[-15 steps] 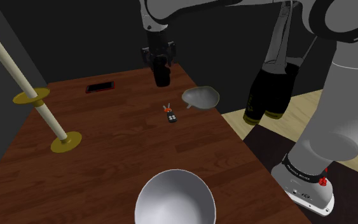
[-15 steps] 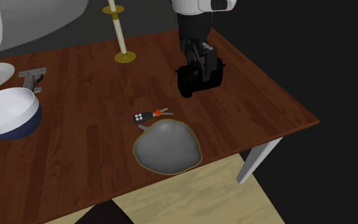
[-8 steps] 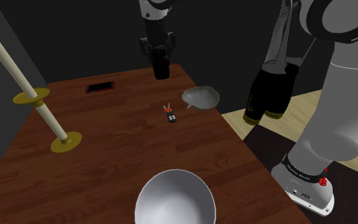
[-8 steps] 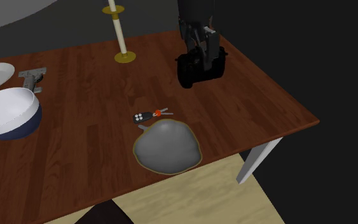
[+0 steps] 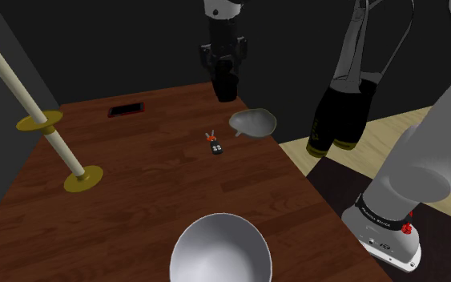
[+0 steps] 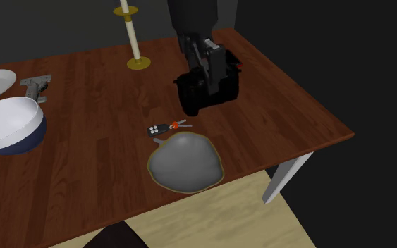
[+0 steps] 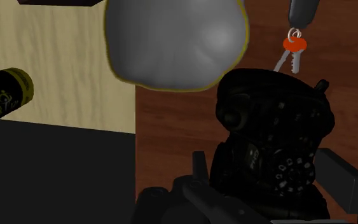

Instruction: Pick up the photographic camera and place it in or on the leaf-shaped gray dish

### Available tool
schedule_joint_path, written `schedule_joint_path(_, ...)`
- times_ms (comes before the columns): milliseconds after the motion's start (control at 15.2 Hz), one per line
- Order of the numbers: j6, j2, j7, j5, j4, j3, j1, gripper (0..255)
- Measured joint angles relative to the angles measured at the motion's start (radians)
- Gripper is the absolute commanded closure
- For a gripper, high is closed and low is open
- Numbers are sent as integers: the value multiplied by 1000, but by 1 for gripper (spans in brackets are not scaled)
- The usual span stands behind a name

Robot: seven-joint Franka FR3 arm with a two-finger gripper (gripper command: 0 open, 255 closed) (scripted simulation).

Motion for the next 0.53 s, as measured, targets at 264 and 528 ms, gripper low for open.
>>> schedule_joint_path(264,-1,-166,-33,39,-157,-20,-2,255)
schedule_joint_path(528,-16,-325,-59,68,-296,-43,6,255)
